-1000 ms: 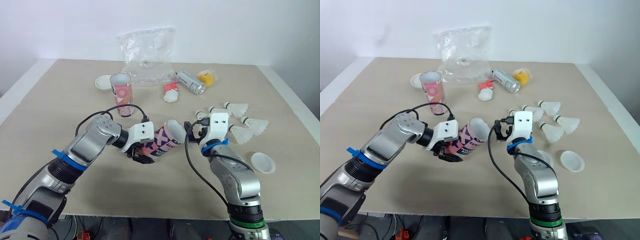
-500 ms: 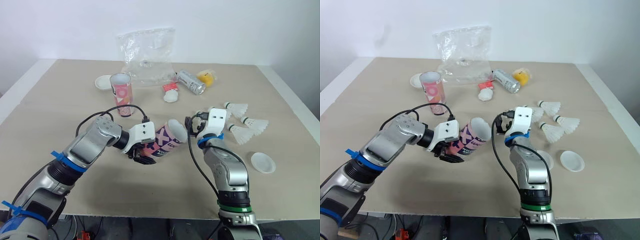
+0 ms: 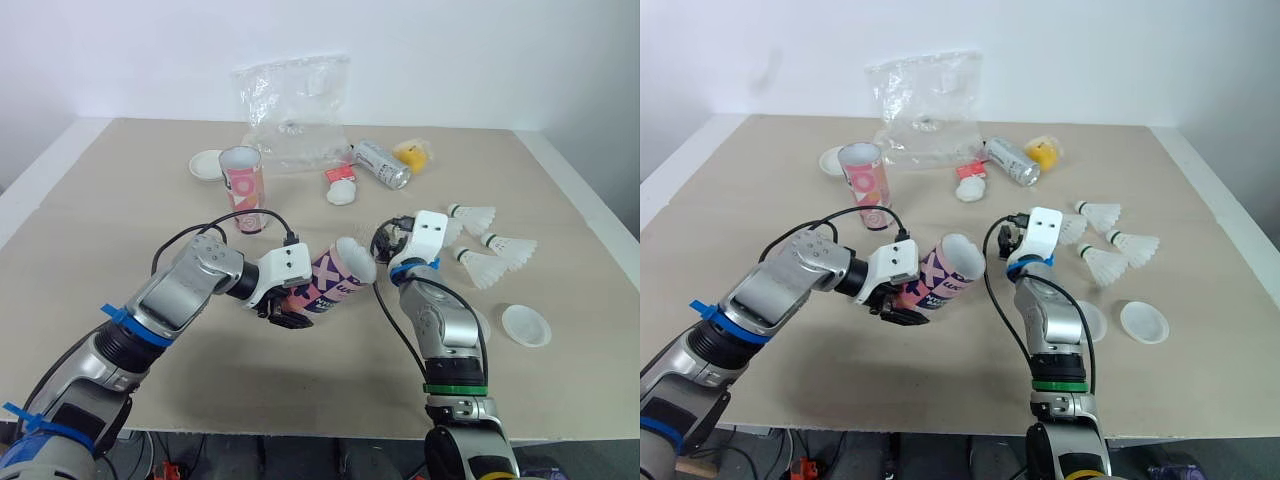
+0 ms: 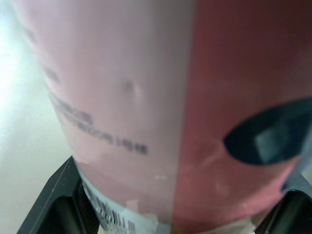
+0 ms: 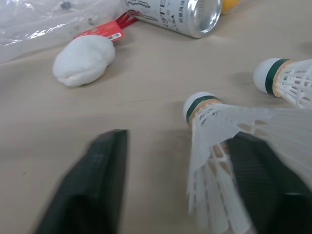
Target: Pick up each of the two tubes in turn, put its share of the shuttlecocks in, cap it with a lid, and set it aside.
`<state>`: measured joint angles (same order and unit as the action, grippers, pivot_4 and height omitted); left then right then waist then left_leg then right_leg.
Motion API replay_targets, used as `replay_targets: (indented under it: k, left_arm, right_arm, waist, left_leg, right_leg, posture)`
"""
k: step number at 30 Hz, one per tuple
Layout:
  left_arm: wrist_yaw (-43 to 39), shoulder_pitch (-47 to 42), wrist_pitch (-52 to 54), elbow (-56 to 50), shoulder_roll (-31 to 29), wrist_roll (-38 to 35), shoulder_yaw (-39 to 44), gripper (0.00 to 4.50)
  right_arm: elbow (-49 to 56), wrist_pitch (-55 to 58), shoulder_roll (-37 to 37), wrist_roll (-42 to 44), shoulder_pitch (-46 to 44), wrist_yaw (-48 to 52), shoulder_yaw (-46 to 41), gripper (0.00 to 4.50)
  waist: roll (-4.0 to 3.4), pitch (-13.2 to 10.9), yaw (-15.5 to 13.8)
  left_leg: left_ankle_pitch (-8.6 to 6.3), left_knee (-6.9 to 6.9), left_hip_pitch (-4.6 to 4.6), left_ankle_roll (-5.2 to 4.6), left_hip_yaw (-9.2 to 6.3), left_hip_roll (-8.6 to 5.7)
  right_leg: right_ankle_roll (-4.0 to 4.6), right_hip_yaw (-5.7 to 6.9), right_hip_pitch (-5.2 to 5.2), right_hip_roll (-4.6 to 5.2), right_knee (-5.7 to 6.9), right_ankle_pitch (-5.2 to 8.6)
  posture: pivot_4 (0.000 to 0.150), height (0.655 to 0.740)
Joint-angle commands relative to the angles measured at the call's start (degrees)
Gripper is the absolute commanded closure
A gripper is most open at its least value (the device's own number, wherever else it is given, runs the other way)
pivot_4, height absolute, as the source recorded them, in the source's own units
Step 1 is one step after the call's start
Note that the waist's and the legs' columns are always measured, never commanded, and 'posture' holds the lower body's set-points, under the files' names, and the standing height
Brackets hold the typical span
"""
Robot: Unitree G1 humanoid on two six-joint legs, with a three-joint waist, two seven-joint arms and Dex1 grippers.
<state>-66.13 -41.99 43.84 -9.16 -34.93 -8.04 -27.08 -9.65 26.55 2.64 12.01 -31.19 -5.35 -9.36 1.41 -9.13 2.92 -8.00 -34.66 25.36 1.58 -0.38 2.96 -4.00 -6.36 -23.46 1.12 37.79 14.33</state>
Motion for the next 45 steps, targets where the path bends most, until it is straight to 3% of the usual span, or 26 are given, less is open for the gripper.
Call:
replay_targets:
  k: [1,4,5,14,22,27,31,39,45]
  left_arm:
    - [0.55,-0.08,0.13,-2.02,-0.23,-0.91,1.62,1.15]
    - [0.81,-0.06,-0.1,-1.86,-0.3,-1.01,1.5,1.15]
    - [0.9,-0.11,-0.13,-1.83,-0.25,-1.08,1.47,1.15]
    - [0.89,-0.4,-1.23,-0.74,-0.07,-1.08,0.89,1.15]
    - [0.2,-0.97,-3.32,1.87,-0.3,-0.52,0.83,1.15]
    - [-0.48,-1.47,-4.81,3.7,-0.42,-0.29,0.66,1.15]
    - [-1.37,-2.04,-5.93,5.26,0.28,-0.17,0.1,1.15]
    - [-2.42,-3.15,-6.1,6.72,1.73,0.11,-0.14,1.15]
    - [-2.79,-3.53,-5.91,6.62,2.13,0.55,-0.08,1.15]
  right_arm:
    - [0.21,-1.48,1.32,-0.42,-1.96,0.24,-0.95,2.89]
    - [0.65,-1.3,1.74,-0.45,-1.74,0.3,-1.1,4.18]
    - [0.91,-1.32,1.81,-0.41,-1.62,0.22,-1.33,4.41]
    - [6.01,0.83,2.18,-0.31,0.3,0.95,-0.72,4.41]
    - [24.99,8.18,7.5,4.01,5.4,8.55,0.3,4.41]
    - [36.09,8.23,17.88,7.06,8.29,20.11,0.83,4.41]
    - [40.83,2.91,29.16,12.37,8.84,36.75,-0.29,4.41]
    - [38.72,-10.28,46.06,14.2,8.86,64.38,2.15,4.41]
    - [32.74,-16.97,50.54,12.14,6.39,73.05,4.24,4.41]
  waist:
    - [0.0,0.0,0.01]
    - [0.0,0.0,0.0]
    - [0.0,0.0,0.0]
    - [-0.01,0.0,0.0]
    - [-0.03,-0.02,-0.11]
    - [-0.04,-0.03,-0.19]
    - [-0.04,-0.05,-0.2]
    - [0.03,-0.11,-0.21]
    - [0.11,-0.16,-0.22]
  left_leg:
    - [0.0,0.0,0.0,0.0,0.0,0.0]
    - [0.0,0.03,0.0,0.0,0.0,0.0]
    - [0.0,0.03,0.0,0.0,0.0,0.0]
    - [0.0,0.06,0.0,0.0,0.0,0.0]
    - [-0.01,0.1,0.03,0.01,-0.02,-0.02]
    - [-0.01,0.11,0.03,0.01,-0.03,-0.04]
    - [-0.01,0.09,0.01,0.01,-0.03,-0.07]
    - [-0.01,0.06,-0.02,0.02,-0.03,-0.1]
    - [-0.01,0.05,-0.03,0.02,-0.02,-0.12]
  right_leg:
    - [-0.01,0.0,0.0,0.0,0.0,0.0]
    - [-0.02,0.0,-0.01,0.0,0.0,0.0]
    - [-0.02,0.0,-0.01,0.0,0.0,0.0]
    - [-0.05,0.0,-0.02,0.0,0.0,0.01]
    - [-0.09,0.0,-0.04,0.0,0.0,0.05]
    - [0.07,0.0,-0.04,0.01,0.0,0.17]
    - [0.15,-0.01,0.0,0.03,0.0,0.23]
    - [0.16,-0.01,0.04,0.06,-0.01,0.25]
    - [0.14,0.0,0.03,0.09,-0.02,0.26]
  posture:
    - [0.15,0.74]
    - [0.15,0.74]
    - [0.15,0.74]
    - [0.15,0.74]
    - [0.15,0.74]
    - [0.15,0.74]
    - [0.15,0.74]
    - [0.15,0.74]
    - [0.15,0.74]
